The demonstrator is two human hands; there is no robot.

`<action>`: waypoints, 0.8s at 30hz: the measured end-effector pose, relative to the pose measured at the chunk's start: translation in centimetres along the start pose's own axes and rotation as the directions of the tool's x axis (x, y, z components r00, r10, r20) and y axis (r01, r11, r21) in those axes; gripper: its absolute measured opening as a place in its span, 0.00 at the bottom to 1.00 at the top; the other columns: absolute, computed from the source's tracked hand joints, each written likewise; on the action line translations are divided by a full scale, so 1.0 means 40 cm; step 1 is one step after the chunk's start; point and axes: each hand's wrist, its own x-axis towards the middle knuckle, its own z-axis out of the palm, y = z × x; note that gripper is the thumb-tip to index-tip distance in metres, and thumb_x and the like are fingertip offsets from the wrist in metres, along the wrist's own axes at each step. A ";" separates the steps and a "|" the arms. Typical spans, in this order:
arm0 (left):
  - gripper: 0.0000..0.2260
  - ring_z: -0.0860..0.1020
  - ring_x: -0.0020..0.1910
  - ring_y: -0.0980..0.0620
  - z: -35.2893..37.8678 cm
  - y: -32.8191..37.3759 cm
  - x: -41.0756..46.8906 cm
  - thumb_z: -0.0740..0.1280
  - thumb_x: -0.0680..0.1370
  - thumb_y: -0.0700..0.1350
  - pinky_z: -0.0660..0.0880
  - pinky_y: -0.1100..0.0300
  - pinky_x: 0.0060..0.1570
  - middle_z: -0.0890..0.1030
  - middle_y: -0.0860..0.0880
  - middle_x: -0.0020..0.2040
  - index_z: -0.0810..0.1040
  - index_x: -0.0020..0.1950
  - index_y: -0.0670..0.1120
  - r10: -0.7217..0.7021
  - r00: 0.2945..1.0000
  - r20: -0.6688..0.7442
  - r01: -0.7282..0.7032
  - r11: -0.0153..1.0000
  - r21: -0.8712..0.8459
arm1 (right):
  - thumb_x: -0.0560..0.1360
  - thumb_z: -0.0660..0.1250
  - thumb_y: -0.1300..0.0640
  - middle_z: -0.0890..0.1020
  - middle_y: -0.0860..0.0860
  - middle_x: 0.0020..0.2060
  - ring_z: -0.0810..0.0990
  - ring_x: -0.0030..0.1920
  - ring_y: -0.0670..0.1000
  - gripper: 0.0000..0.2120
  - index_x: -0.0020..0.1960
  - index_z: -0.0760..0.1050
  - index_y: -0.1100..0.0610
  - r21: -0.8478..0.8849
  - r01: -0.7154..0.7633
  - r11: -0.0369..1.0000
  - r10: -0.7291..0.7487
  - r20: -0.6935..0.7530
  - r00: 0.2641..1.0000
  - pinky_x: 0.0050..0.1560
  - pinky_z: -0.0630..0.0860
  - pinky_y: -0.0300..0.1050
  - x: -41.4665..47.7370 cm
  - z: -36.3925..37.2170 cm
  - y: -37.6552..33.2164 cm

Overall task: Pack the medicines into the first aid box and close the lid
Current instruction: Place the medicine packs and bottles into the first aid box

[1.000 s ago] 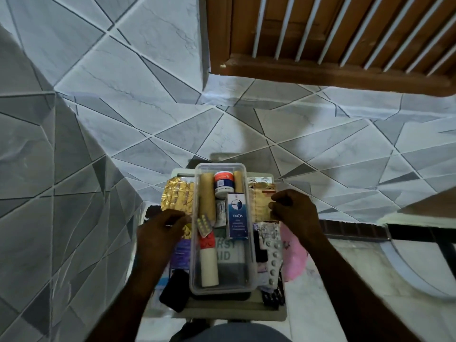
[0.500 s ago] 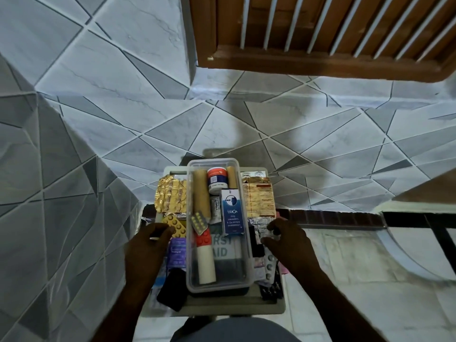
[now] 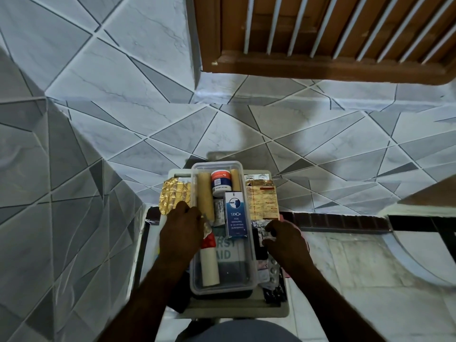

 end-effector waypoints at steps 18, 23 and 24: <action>0.06 0.77 0.43 0.54 -0.034 -0.055 0.051 0.70 0.75 0.48 0.72 0.59 0.47 0.81 0.48 0.46 0.84 0.50 0.49 -0.076 0.991 -0.113 0.043 0.962 -0.270 | 0.71 0.70 0.61 0.83 0.51 0.48 0.82 0.44 0.49 0.11 0.53 0.78 0.54 0.048 -0.068 0.997 0.066 0.033 0.997 0.46 0.80 0.46 0.008 -0.005 0.007; 0.06 0.80 0.44 0.50 -0.061 -0.175 0.003 0.69 0.76 0.47 0.75 0.56 0.46 0.85 0.47 0.48 0.84 0.49 0.47 -0.380 0.924 0.037 0.375 0.886 -0.273 | 0.71 0.71 0.60 0.82 0.44 0.39 0.79 0.31 0.39 0.09 0.50 0.79 0.52 0.115 -0.104 0.988 0.100 0.040 0.994 0.30 0.68 0.30 0.019 -0.013 0.016; 0.07 0.80 0.44 0.50 -0.060 -0.193 -0.011 0.69 0.76 0.48 0.74 0.57 0.45 0.85 0.46 0.48 0.84 0.49 0.46 -0.401 0.914 0.070 0.405 0.881 -0.244 | 0.71 0.71 0.59 0.80 0.42 0.38 0.78 0.31 0.39 0.08 0.50 0.80 0.52 0.136 -0.117 0.984 0.111 0.053 0.992 0.29 0.68 0.29 0.023 -0.017 0.018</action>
